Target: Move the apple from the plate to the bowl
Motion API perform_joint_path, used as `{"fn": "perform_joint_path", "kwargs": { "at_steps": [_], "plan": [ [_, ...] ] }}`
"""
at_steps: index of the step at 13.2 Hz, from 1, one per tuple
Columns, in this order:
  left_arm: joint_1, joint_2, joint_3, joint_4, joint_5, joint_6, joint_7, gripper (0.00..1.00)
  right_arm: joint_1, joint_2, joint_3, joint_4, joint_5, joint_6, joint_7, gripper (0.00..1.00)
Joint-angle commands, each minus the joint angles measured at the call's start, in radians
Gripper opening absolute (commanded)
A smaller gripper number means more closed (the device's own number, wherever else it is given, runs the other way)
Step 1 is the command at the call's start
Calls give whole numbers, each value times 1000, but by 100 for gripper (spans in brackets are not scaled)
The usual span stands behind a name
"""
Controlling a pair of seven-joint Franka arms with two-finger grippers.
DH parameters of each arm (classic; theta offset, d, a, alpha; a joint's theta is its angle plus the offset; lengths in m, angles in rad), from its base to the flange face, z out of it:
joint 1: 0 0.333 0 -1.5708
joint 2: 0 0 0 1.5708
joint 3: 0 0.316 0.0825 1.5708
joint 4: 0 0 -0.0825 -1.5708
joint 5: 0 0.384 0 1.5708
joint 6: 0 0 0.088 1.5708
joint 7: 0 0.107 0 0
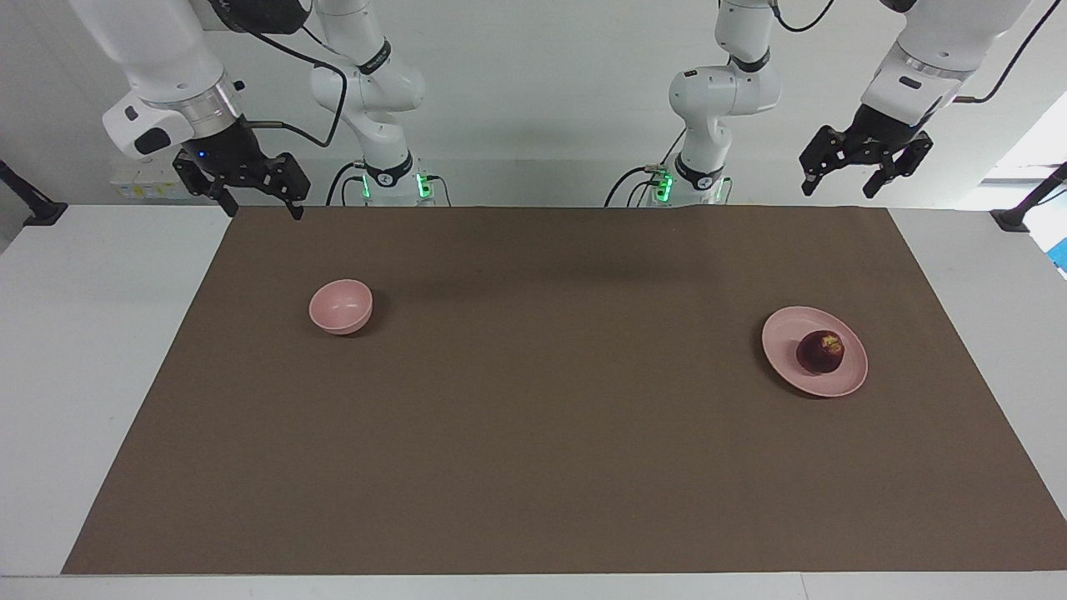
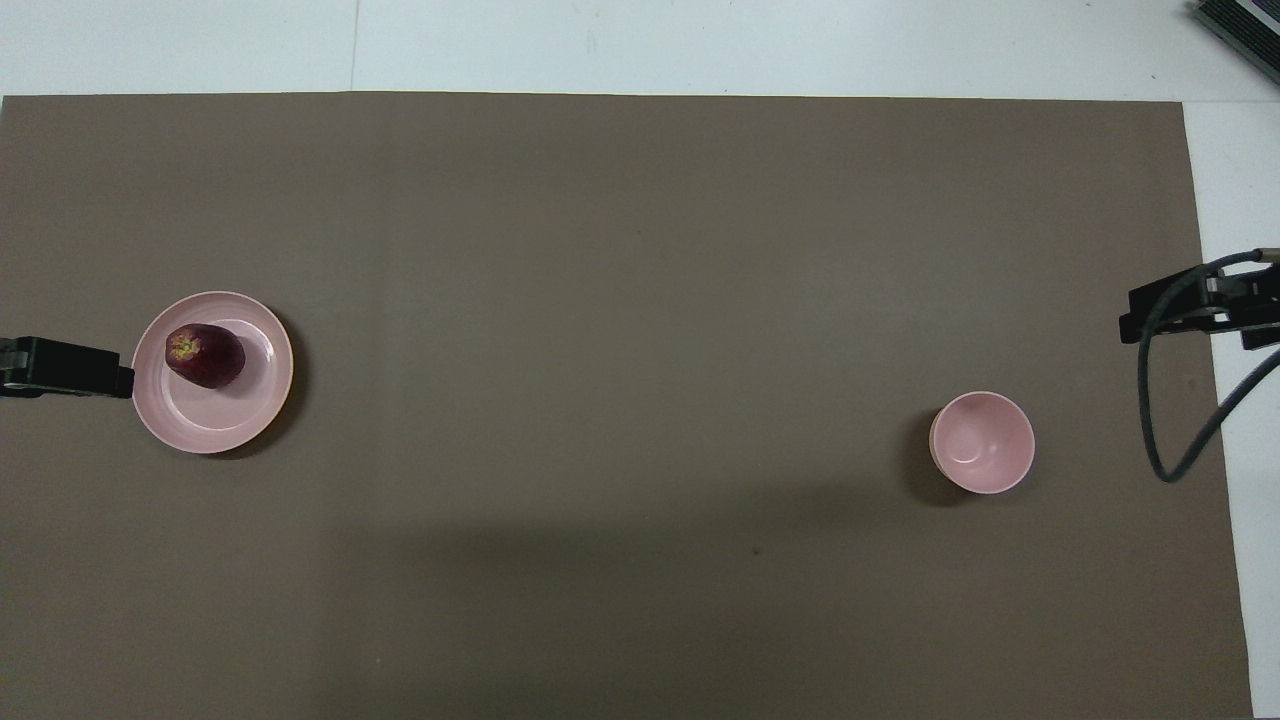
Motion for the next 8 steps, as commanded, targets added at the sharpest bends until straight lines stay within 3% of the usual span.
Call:
{"fn": "perform_joint_path", "kwargs": {
  "at_steps": [1, 8],
  "plan": [
    [4, -30, 2, -41, -13, 18, 1, 100, -8, -3, -1, -4, 20, 5, -19, 100],
    [1, -30, 2, -39, -13, 23, -6, 100, -13, -3, -1, -4, 20, 5, -19, 100]
  ]
}}
